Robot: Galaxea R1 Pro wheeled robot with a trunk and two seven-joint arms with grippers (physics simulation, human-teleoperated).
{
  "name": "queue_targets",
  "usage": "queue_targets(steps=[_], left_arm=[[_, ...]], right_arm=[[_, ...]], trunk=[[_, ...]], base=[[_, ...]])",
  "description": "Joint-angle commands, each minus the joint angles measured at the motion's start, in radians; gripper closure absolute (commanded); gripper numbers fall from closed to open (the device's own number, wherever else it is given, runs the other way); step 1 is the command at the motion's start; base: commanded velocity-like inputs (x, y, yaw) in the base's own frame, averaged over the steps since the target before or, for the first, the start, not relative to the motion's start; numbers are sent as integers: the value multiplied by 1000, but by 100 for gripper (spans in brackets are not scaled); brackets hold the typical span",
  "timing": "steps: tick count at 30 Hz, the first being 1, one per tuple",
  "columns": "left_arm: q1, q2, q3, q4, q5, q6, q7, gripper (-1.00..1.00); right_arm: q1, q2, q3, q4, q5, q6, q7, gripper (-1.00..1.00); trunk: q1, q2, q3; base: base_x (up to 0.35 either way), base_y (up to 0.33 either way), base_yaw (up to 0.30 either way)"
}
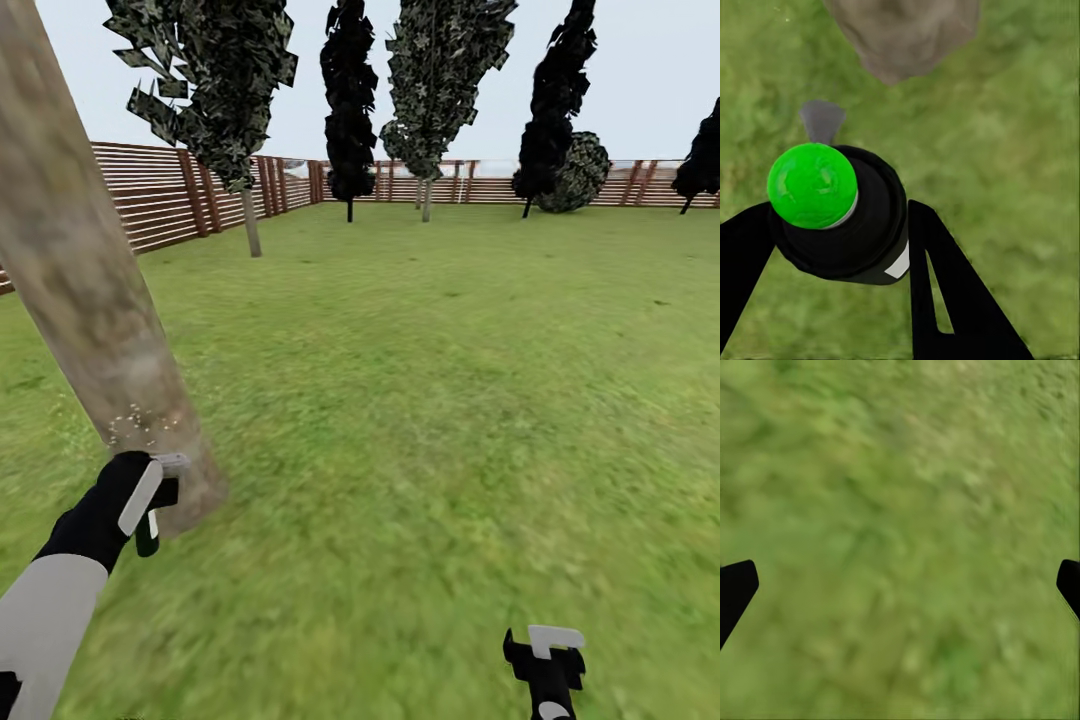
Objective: In the garden, pick up the pesticide atomizer on the floor and spray pesticide onto both trees until each tree trunk is fully covered.
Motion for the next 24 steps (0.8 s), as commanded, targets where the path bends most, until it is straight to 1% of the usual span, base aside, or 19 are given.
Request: queue_targets(steps=[1,6,7,8,9,13,14,16,19,24], left_arm=[[8,1,1,-1,8,1,10,100],[29,9,5,-1,8,-5,11,100],[31,8,4,-1,8,-13,12,100],[32,6,3,-1,8,-34,12,100],[33,1,-1,0,8,-75,13,100],[36,-3,-15,1,11,-92,27,100],[47,-3,-21,1,12,-99,28,100],[75,-1,-19,14,11,-112,32,100],[96,-3,-23,41,9,-158,38,100],[100,-2,-24,62,9,-166,43,100]], right_arm=[[0,0,2,1,7,1,-7,-100],[0,0,2,1,7,1,-7,-100],[0,0,2,1,7,1,-7,-100],[0,0,2,1,7,1,-7,-100],[0,0,2,1,7,1,-7,-100],[0,0,2,1,7,1,-7,-100],[0,-2,1,1,7,1,-7,-100],[0,-3,1,1,7,1,-7,-100],[0,-3,1,0,7,1,-7,-100],[0,-4,1,1,6,1,-9,-100]], trunk=[[0,0,-1],[0,0,-1],[0,0,-1],[0,0,-1],[0,0,-1],[0,0,-1],[0,0,-1],[0,0,-1],[0,0,-1],[0,0,-1]], base=[[131,-250,252],[154,-241,273],[224,-197,278],[247,-139,278],[239,-46,278],[68,-11,278],[5,-1,278],[38,0,263],[231,-29,100],[319,-81,4]])
